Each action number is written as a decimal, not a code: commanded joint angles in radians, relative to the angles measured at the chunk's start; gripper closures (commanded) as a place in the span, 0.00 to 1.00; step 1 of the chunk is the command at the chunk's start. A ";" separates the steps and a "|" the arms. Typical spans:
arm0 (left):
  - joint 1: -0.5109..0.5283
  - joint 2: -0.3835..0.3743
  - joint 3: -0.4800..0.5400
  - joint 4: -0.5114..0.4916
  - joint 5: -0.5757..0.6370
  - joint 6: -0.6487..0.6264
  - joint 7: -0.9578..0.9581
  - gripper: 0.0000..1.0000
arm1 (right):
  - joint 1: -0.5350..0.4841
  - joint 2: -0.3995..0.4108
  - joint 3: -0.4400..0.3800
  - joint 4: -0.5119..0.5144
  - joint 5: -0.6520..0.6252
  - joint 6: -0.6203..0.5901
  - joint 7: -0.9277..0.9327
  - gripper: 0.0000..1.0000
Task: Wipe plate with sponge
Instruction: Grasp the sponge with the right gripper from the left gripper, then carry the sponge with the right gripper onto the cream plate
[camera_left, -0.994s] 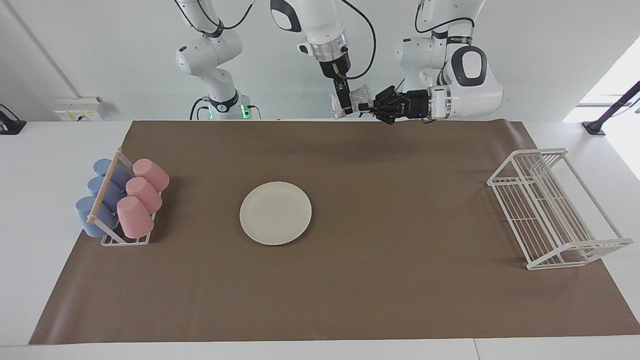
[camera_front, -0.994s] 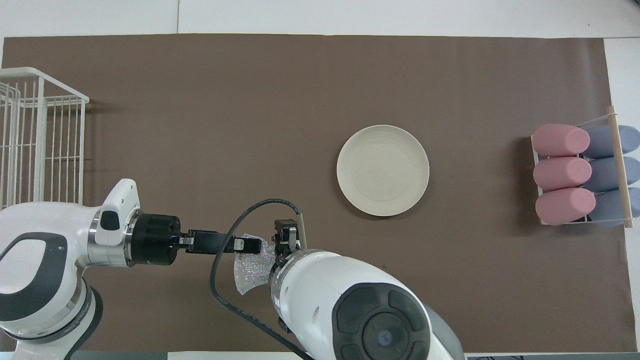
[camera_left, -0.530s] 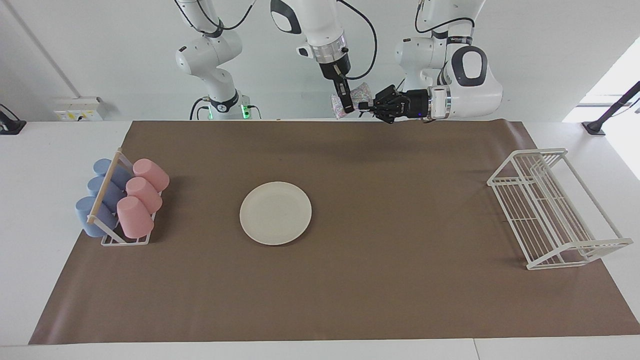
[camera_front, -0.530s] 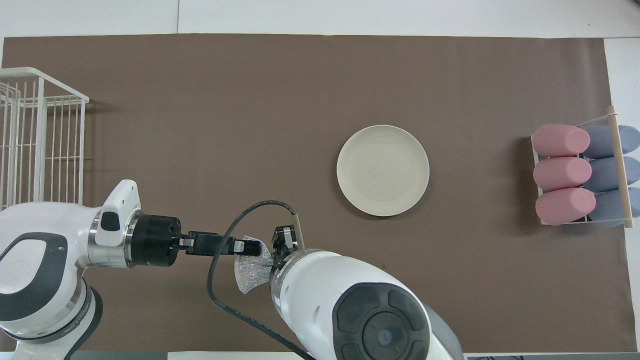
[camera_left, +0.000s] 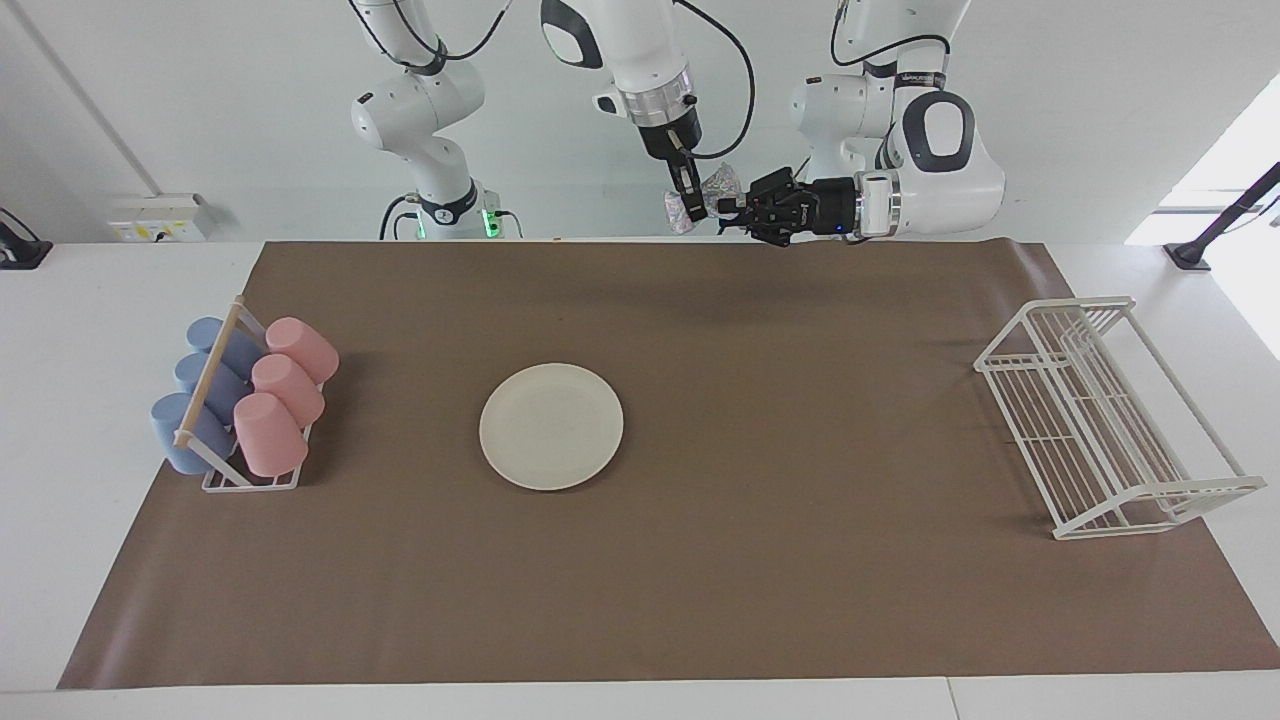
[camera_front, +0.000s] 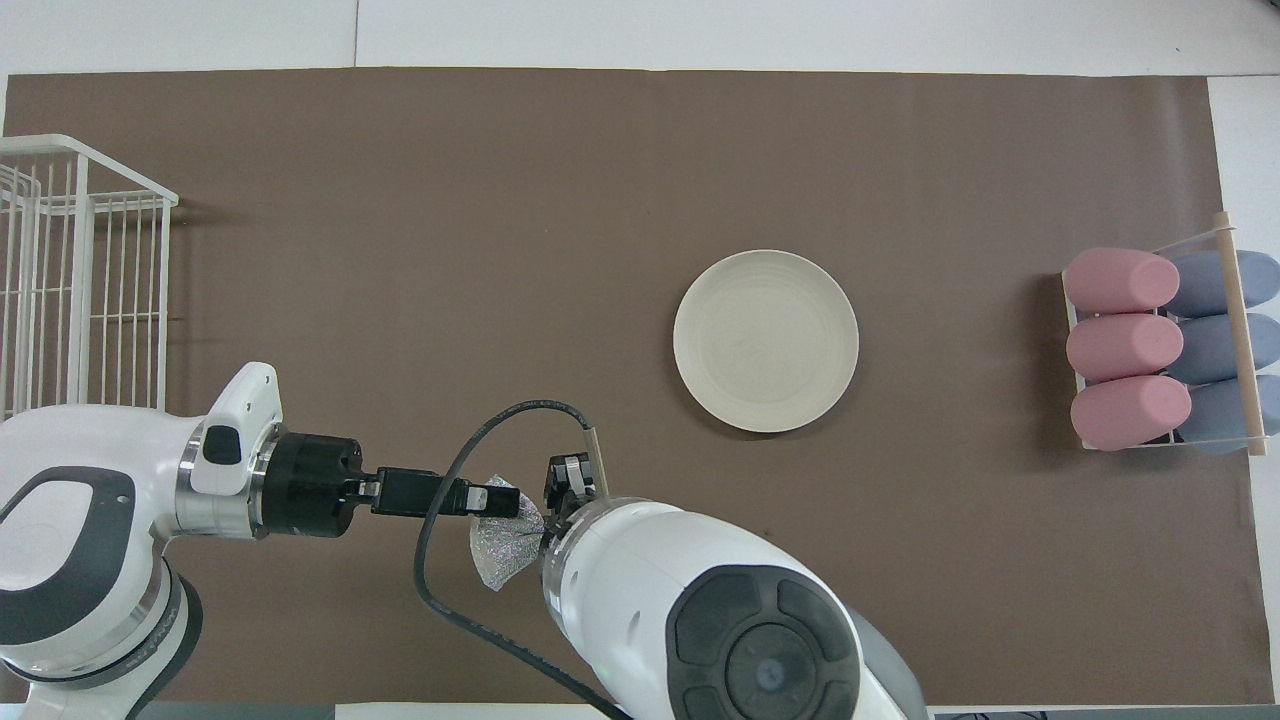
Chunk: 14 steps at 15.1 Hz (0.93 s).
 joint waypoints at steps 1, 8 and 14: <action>0.001 -0.027 0.008 -0.009 0.024 0.010 -0.038 0.00 | -0.042 -0.019 -0.001 -0.067 -0.019 0.027 -0.139 1.00; 0.034 -0.021 0.008 0.048 0.307 0.025 -0.137 0.00 | -0.263 0.165 0.000 -0.205 -0.055 0.355 -0.662 1.00; 0.080 -0.010 0.006 0.062 0.654 0.111 -0.209 0.00 | -0.320 0.243 0.000 -0.342 -0.055 0.549 -0.793 1.00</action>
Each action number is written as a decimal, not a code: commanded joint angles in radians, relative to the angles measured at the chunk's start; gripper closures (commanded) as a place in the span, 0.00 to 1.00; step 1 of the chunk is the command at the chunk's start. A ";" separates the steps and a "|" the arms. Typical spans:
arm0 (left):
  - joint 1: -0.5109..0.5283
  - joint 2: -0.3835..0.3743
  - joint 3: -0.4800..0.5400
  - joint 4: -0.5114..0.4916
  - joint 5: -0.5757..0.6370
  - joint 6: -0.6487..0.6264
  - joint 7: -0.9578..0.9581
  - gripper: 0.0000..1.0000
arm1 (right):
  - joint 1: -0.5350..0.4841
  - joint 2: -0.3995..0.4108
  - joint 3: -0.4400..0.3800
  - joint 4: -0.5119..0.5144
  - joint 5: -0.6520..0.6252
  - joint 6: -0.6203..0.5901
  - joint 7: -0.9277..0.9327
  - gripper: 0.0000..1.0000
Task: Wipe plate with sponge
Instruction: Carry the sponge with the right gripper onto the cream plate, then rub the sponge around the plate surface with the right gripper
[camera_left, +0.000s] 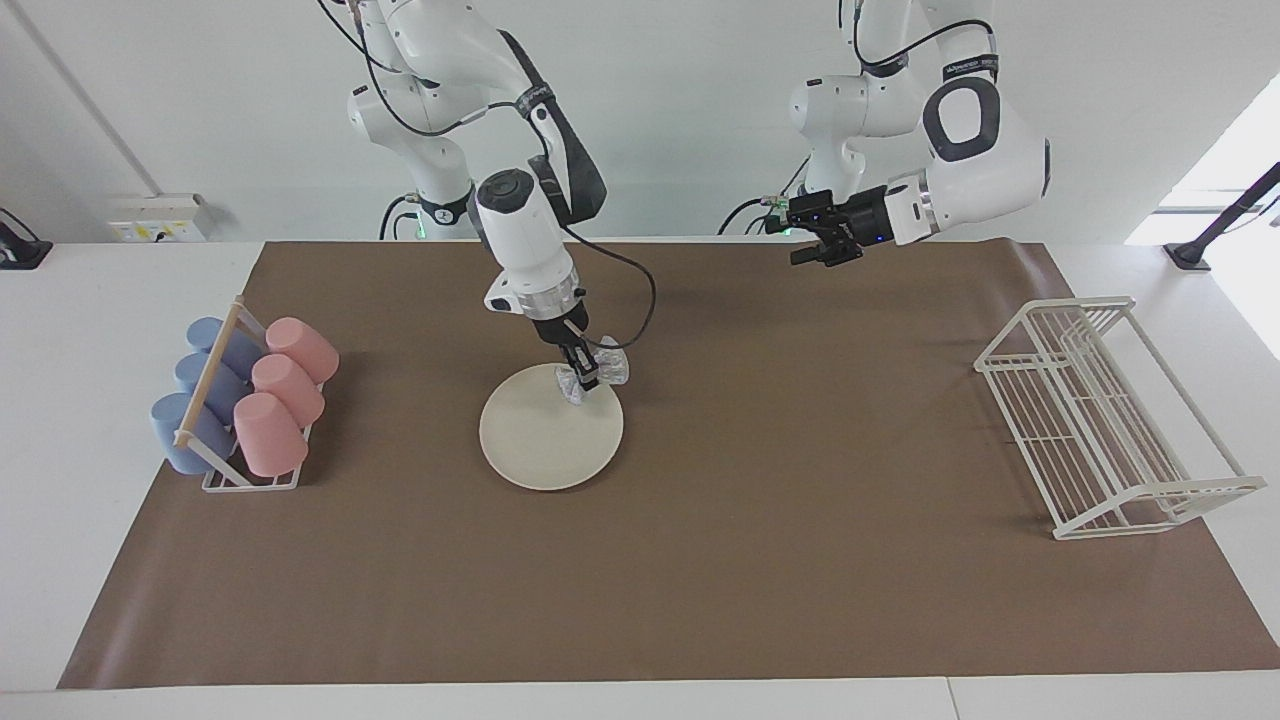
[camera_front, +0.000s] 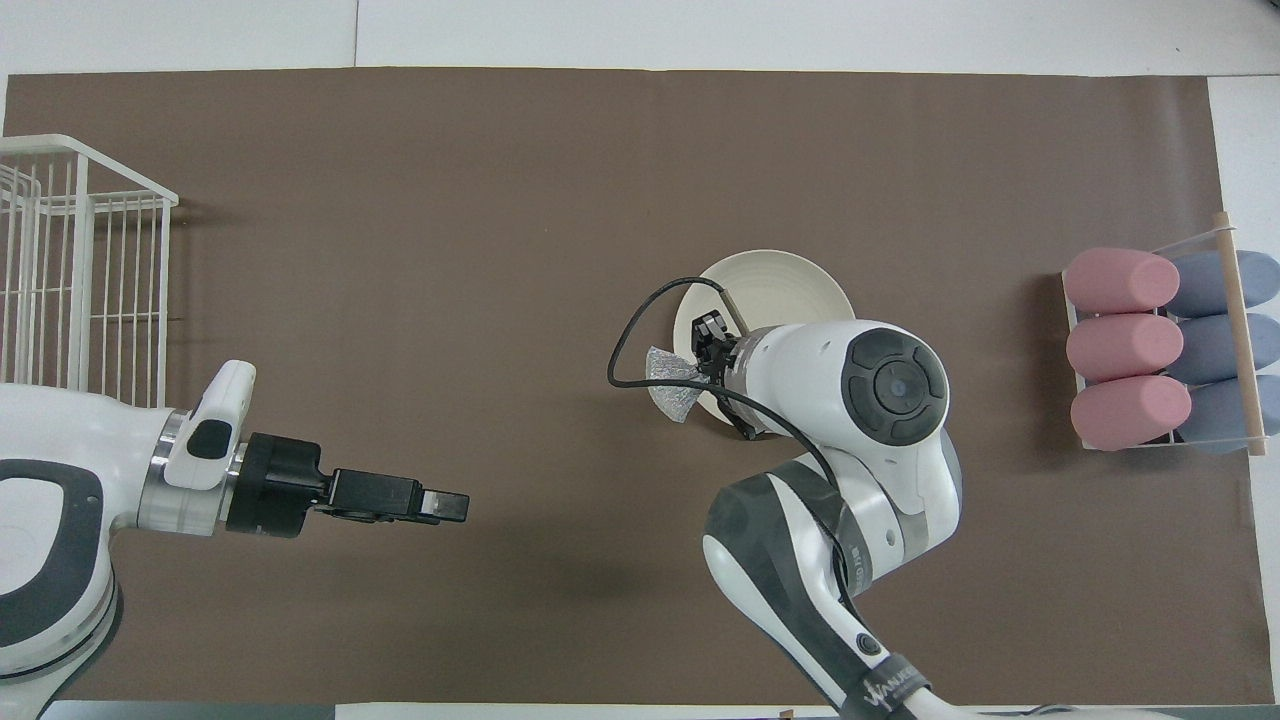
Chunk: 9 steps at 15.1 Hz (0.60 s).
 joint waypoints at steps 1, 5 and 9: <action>-0.002 -0.005 -0.009 0.004 0.144 0.085 -0.082 0.00 | -0.031 0.045 0.013 -0.021 -0.015 0.063 -0.069 1.00; -0.015 0.012 -0.013 -0.004 0.346 0.216 -0.186 0.00 | -0.060 0.098 0.013 -0.026 -0.014 0.109 -0.127 1.00; -0.016 0.015 -0.024 -0.001 0.548 0.262 -0.235 0.00 | -0.193 0.105 0.011 -0.027 -0.014 0.109 -0.382 1.00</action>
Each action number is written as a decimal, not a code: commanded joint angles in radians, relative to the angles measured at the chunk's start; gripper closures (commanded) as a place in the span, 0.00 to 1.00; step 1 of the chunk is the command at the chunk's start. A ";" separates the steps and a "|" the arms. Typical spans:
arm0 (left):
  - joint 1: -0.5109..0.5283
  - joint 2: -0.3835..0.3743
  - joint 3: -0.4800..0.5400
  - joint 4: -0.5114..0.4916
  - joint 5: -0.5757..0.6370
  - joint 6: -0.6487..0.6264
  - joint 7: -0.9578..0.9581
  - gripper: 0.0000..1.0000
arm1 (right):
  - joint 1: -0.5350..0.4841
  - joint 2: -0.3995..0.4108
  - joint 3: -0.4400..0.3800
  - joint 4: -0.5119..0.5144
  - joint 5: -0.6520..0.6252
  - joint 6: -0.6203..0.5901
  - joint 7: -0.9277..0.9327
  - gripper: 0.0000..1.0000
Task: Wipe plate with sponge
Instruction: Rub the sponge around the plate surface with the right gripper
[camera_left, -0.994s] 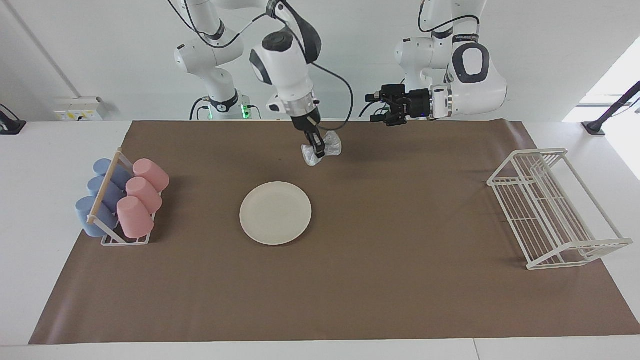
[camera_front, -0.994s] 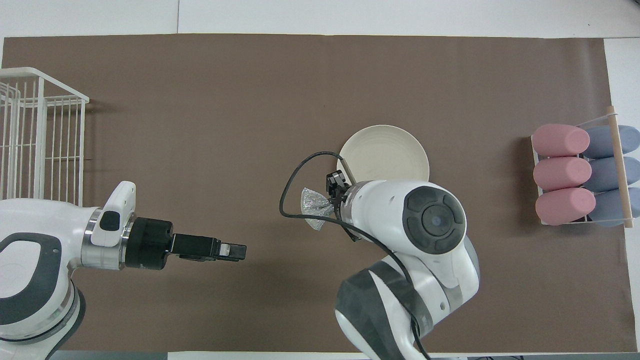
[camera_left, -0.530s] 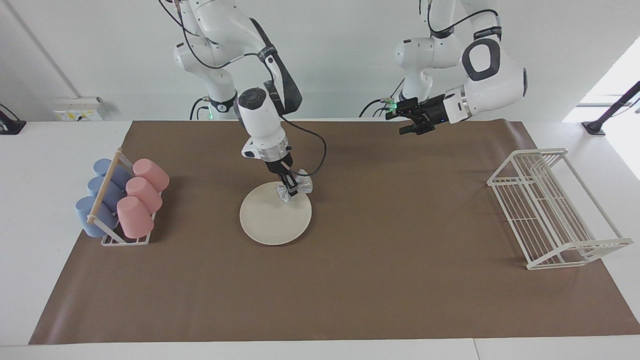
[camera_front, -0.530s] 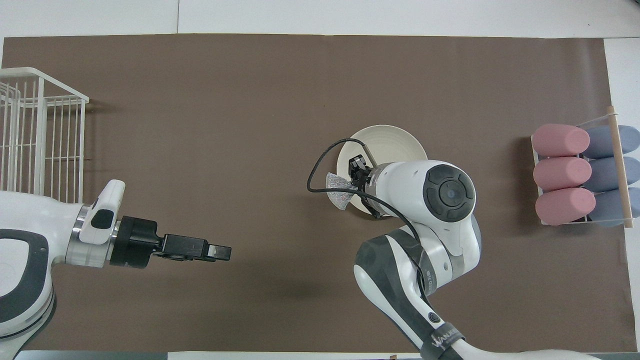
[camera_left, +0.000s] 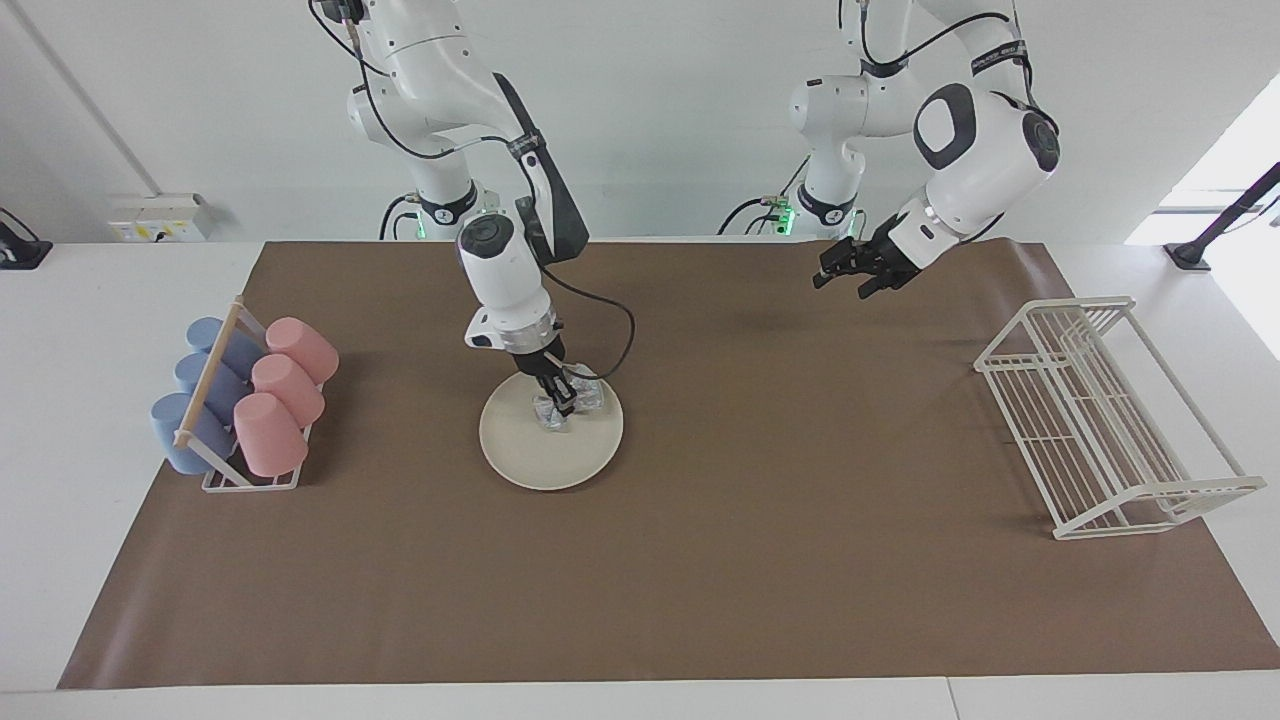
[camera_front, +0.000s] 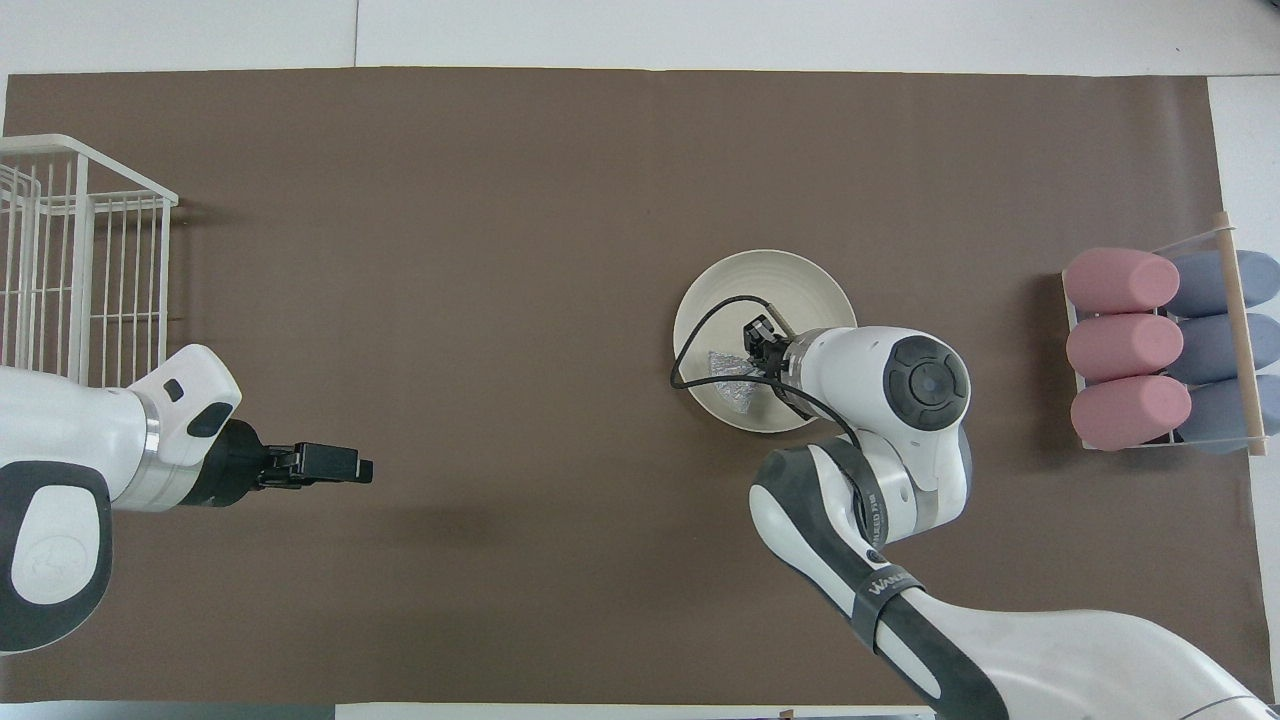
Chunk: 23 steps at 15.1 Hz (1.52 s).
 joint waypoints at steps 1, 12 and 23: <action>-0.010 0.016 0.000 0.006 0.089 0.043 -0.031 0.00 | -0.113 0.026 0.011 -0.009 -0.014 0.012 -0.166 1.00; 0.004 0.022 0.002 0.019 0.097 0.054 -0.077 0.00 | 0.093 0.075 0.013 -0.038 0.020 0.196 0.189 1.00; 0.005 0.020 0.000 0.016 0.097 0.072 -0.077 0.00 | -0.081 0.079 0.011 -0.041 0.020 0.186 -0.234 1.00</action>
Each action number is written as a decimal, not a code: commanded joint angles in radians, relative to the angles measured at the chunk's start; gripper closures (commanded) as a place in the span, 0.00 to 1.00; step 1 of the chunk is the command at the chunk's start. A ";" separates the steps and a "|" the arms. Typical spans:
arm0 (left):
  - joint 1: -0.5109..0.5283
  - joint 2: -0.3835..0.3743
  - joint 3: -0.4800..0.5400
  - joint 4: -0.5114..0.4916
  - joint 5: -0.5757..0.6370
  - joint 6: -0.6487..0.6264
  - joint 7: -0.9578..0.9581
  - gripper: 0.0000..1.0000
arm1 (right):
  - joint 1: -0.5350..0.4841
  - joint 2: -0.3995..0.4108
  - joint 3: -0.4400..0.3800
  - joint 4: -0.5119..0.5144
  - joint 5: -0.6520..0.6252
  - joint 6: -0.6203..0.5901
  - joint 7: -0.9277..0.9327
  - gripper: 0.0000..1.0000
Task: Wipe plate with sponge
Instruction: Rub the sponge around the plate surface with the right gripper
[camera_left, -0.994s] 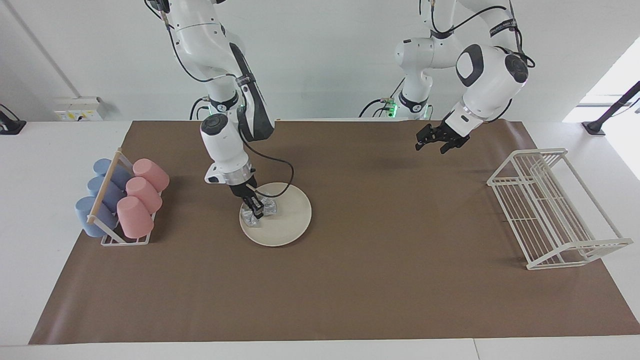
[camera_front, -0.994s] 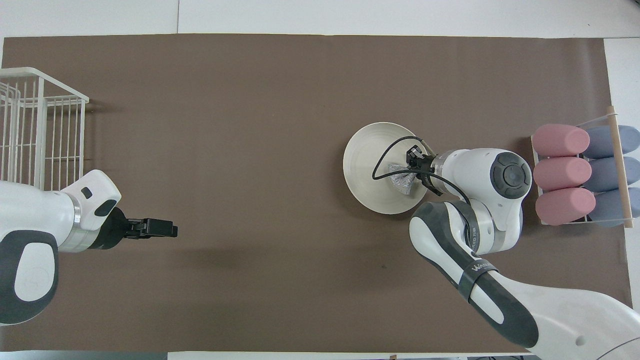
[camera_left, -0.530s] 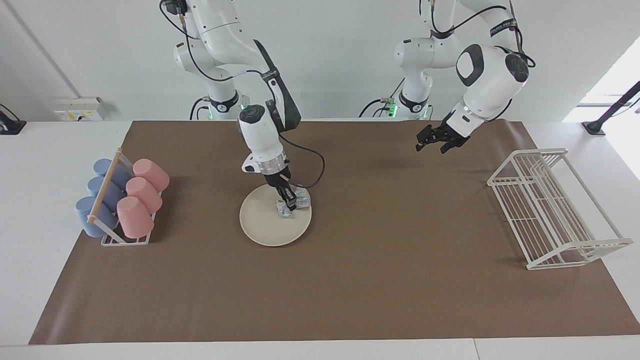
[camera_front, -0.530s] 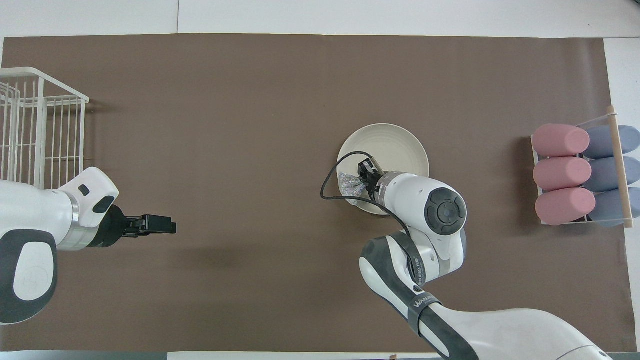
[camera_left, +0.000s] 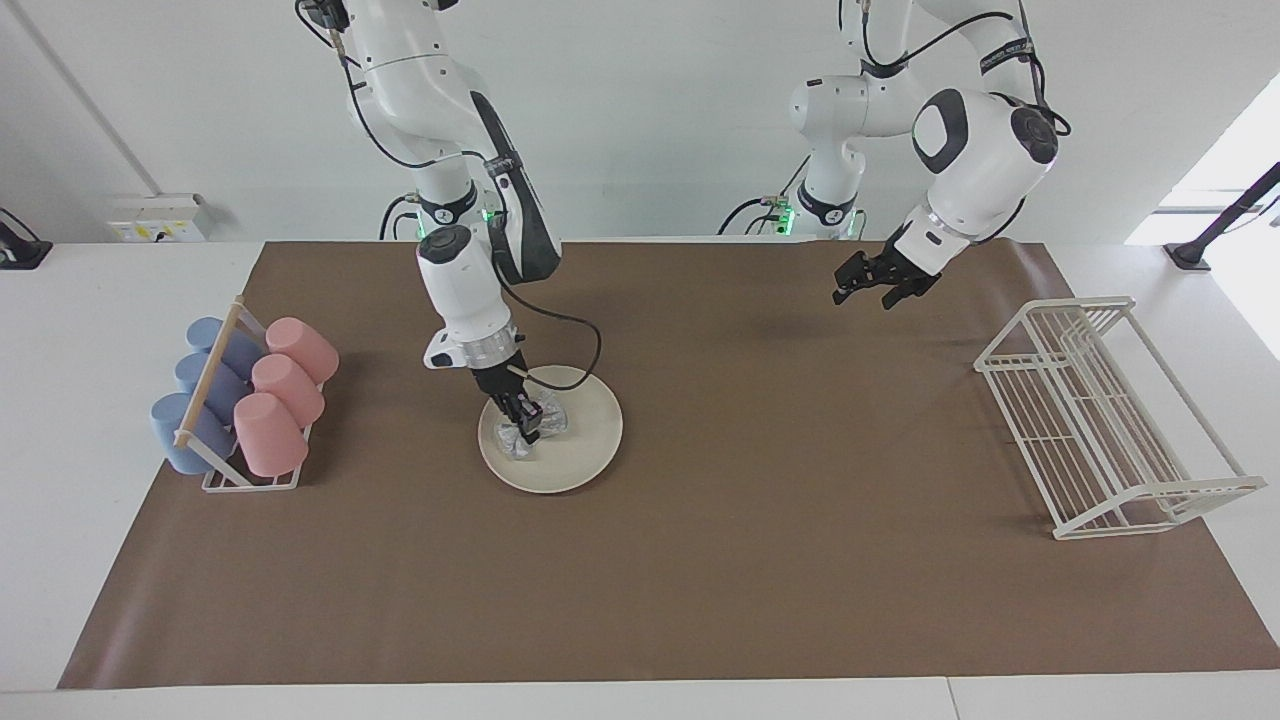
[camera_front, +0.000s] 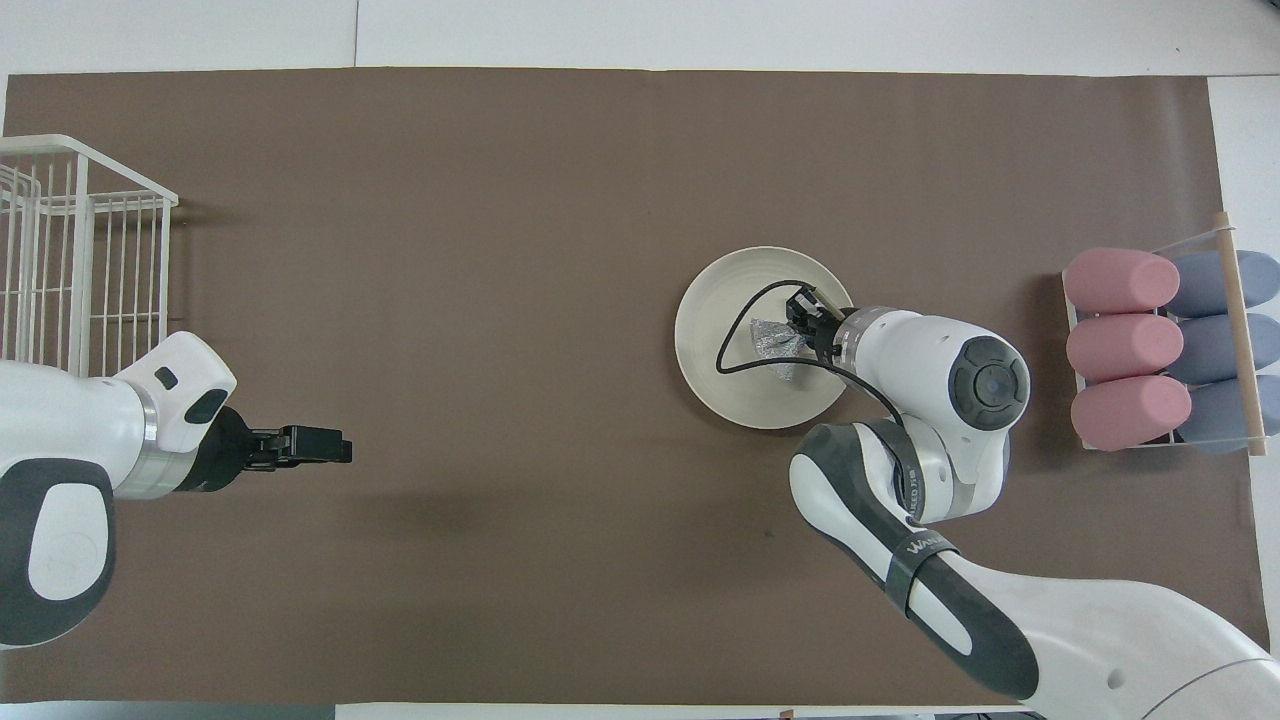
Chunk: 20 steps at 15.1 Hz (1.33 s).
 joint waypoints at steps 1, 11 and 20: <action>0.003 0.008 -0.002 0.009 0.024 0.010 -0.017 0.00 | -0.006 0.050 0.003 -0.018 0.004 0.012 -0.019 1.00; 0.005 0.009 -0.001 0.009 0.024 0.011 -0.017 0.00 | 0.154 0.046 0.002 0.013 0.004 -0.023 0.300 1.00; 0.021 0.019 0.007 0.020 -0.245 0.031 -0.105 0.00 | 0.158 -0.255 0.003 0.356 -0.100 -0.815 0.619 1.00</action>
